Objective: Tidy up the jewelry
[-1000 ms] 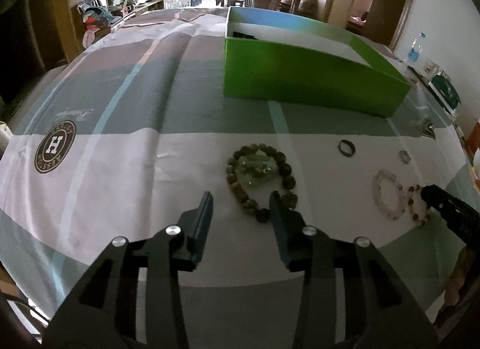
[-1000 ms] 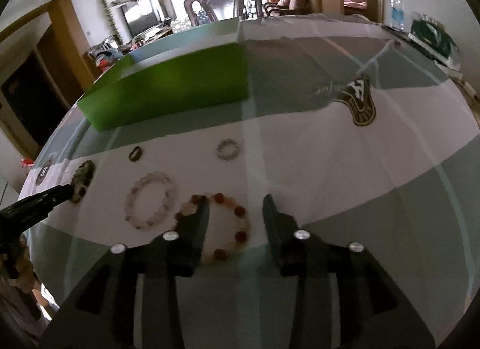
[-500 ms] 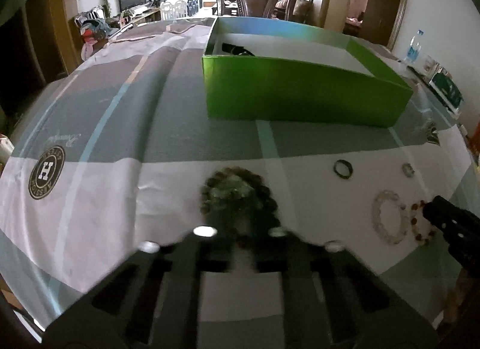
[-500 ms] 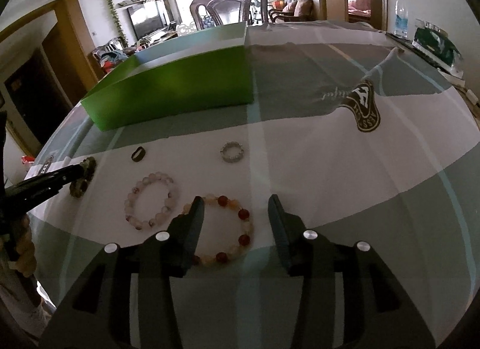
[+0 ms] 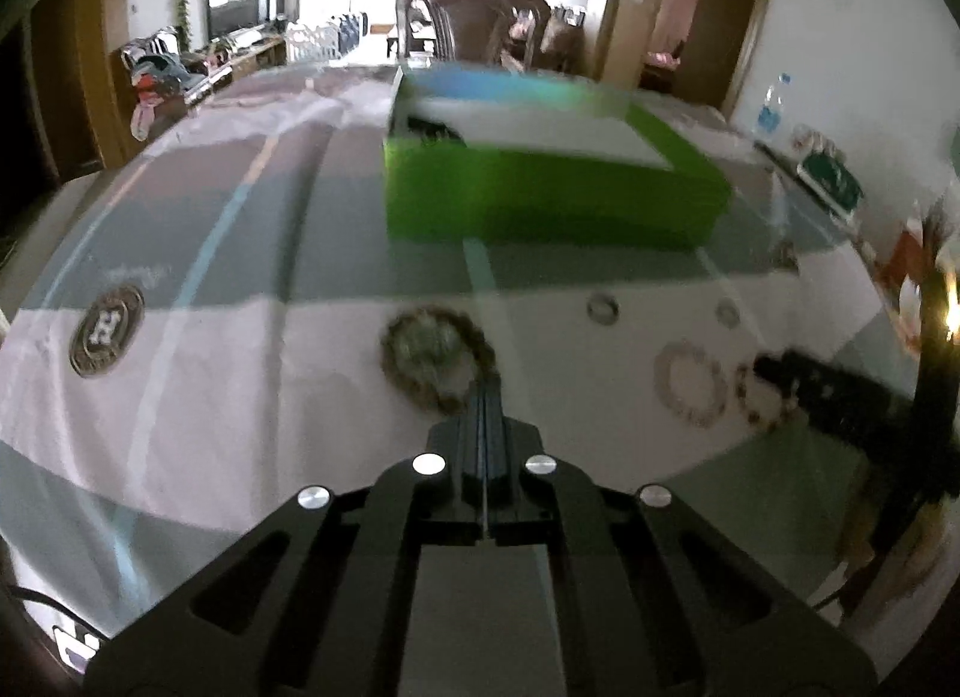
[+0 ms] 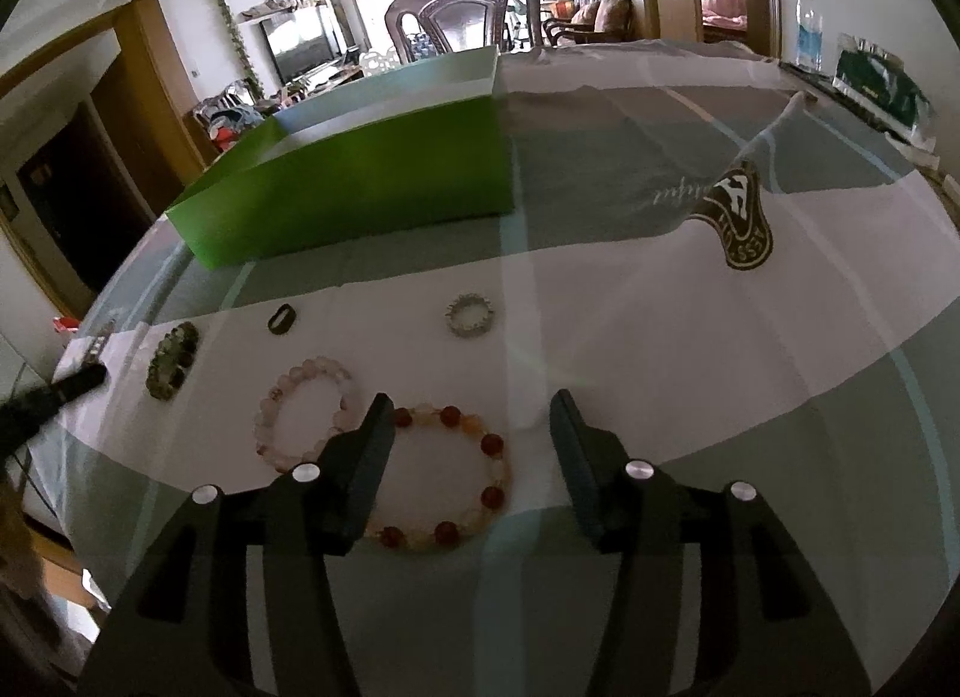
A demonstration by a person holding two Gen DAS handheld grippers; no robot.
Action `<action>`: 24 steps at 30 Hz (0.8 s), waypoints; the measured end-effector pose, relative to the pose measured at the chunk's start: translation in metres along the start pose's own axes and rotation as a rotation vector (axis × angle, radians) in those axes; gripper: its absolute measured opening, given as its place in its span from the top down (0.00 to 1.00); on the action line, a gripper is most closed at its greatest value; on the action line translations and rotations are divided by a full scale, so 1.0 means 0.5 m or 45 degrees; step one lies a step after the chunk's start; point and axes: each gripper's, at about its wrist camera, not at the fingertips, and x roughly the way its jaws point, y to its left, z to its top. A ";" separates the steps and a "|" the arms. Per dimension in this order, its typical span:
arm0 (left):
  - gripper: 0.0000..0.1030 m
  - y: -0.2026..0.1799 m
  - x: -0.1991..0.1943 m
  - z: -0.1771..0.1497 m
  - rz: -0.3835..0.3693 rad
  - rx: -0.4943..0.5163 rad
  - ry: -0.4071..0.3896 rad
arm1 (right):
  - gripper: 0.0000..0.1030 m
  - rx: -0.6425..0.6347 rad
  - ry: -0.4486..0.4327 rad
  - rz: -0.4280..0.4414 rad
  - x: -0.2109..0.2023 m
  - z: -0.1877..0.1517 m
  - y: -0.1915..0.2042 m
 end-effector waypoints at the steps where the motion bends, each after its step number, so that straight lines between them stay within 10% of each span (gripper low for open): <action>1: 0.99 -0.002 0.007 -0.007 -0.005 0.006 0.016 | 0.45 0.001 -0.001 0.001 0.000 -0.001 0.000; 8: 0.95 0.007 0.020 0.016 0.010 -0.005 -0.044 | 0.45 -0.015 -0.002 -0.014 -0.001 -0.002 0.004; 13: 0.73 0.006 0.069 0.054 0.063 0.012 -0.016 | 0.44 -0.011 -0.002 -0.002 -0.002 -0.003 0.004; 24: 0.97 0.009 0.095 0.062 0.122 0.025 0.033 | 0.42 -0.020 0.000 -0.001 0.000 -0.003 0.006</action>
